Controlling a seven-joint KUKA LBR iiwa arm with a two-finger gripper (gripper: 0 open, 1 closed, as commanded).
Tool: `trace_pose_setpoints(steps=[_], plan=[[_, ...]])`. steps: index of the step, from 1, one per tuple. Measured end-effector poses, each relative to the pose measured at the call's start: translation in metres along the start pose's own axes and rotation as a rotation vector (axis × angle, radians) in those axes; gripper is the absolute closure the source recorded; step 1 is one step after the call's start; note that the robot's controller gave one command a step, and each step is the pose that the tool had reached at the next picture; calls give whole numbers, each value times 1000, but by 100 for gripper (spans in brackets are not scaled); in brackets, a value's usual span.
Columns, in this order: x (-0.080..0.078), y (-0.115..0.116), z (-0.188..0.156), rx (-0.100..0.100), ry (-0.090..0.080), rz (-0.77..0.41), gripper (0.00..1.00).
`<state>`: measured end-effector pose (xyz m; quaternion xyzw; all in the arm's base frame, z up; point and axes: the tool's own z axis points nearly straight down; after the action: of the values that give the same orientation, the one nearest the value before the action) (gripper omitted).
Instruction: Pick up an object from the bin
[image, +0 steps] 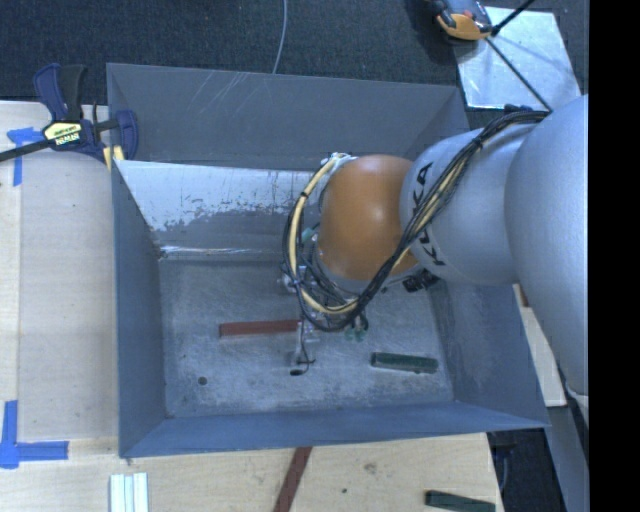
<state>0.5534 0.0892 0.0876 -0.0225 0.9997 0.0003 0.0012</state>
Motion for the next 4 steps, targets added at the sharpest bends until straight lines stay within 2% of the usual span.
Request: trace_pose_setpoints(steps=[1, 2, 3, 4], plan=[[0, 0, 0, 0, 0, 1, 100], [0, 0, 0, 0, 0, 1, 100], [7, 5, -145, 0, -2, 1, 100], [7, 5, -145, 0, -1, 2, 0]])
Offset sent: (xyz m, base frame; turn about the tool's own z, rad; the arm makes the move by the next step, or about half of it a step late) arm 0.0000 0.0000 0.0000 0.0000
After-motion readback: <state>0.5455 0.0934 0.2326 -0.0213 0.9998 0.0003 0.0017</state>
